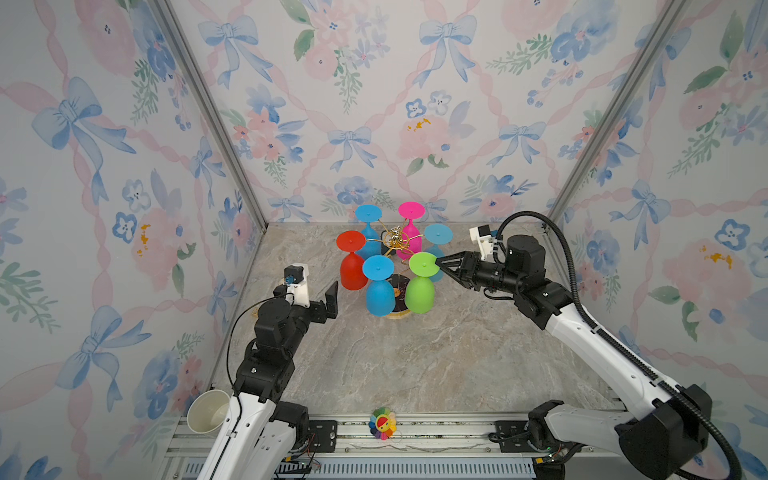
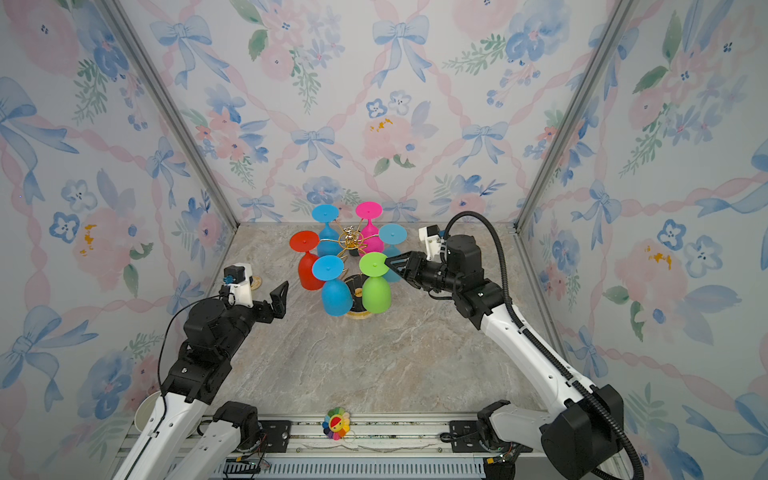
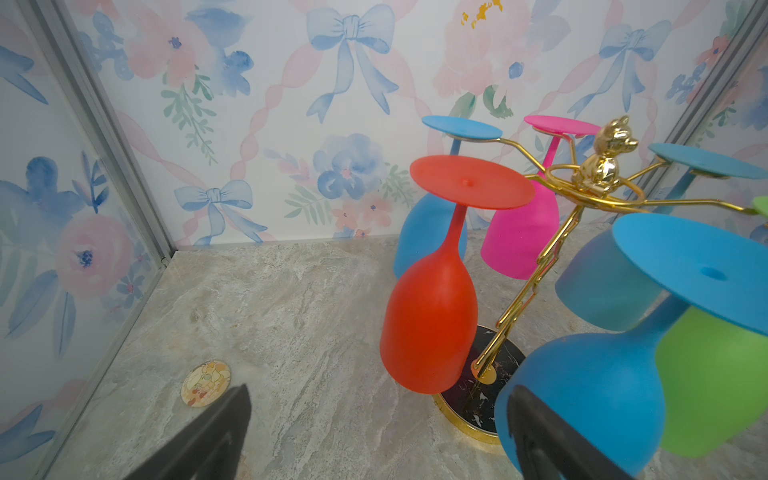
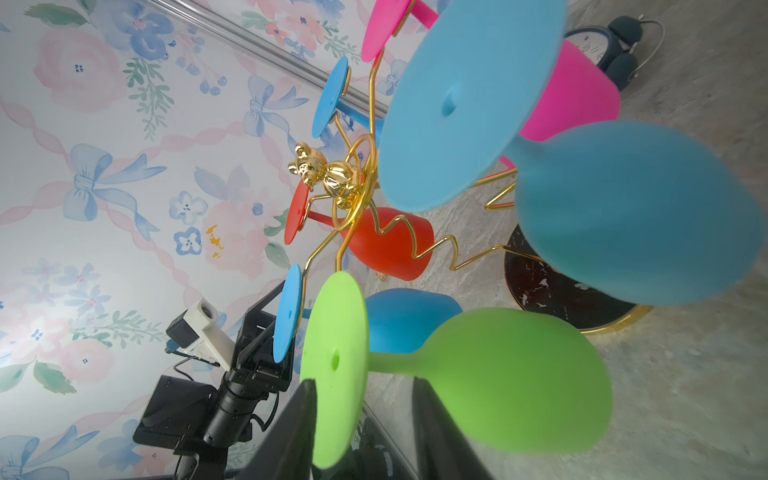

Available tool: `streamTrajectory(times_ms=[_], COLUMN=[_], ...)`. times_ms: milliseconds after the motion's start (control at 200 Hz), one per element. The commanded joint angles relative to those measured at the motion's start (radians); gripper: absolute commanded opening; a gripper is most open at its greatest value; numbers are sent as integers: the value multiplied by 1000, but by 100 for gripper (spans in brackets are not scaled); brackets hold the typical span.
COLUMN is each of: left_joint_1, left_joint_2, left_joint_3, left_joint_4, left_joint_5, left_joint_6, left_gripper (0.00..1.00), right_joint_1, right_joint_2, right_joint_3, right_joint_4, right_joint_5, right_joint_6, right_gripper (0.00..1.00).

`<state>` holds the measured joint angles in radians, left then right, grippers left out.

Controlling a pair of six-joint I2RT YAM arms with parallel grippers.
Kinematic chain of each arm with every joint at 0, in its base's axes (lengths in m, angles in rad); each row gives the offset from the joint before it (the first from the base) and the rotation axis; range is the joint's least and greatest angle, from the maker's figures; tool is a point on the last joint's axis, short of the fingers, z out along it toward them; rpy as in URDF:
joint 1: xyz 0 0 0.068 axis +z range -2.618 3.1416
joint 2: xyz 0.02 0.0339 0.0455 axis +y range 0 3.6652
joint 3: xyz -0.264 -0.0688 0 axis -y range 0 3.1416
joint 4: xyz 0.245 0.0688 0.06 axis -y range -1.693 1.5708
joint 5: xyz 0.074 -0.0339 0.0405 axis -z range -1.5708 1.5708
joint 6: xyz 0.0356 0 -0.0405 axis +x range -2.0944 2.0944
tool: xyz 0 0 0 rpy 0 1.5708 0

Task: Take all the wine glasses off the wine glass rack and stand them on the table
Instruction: 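Raise the right gripper toward the lime green glass while the left lifts, then close the right gripper on the lime green glass's foot on the rack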

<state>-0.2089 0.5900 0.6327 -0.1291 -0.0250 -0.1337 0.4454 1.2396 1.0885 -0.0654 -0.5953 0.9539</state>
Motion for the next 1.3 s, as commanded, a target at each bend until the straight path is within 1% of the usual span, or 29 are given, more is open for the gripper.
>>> streamTrajectory(times_ms=[0,190,340,595,860,1110,1295], left_joint_1=[7,8,8,10,9,10,11], left_joint_2=[-18,-25,-29,-32,-36,-39,-43], left_joint_3=[-9,-11,-12,-16,-19,-20,-23], left_joint_4=[9,9,10,11,15,16,18], left_joint_5=[16,16,16,17,13,13,12], left_joint_6=[17,18,19,19,17,17,15], left_gripper=[98,98,98,98,98,98,98], right_joint_1=[16,18,18,18,19,19,19], right_joint_2=[18,20,11,-1,-20,-23,-8], right_joint_3=[42,45,43,31,8,-24,-35], right_joint_4=[49,48,43,65,116,209,258], right_joint_5=[-15,-11,-6,-9,-7,-6,-5], right_joint_6=[22,28,32,55,99,184,225], right_gripper=[36,23,15,6,3,0,0])
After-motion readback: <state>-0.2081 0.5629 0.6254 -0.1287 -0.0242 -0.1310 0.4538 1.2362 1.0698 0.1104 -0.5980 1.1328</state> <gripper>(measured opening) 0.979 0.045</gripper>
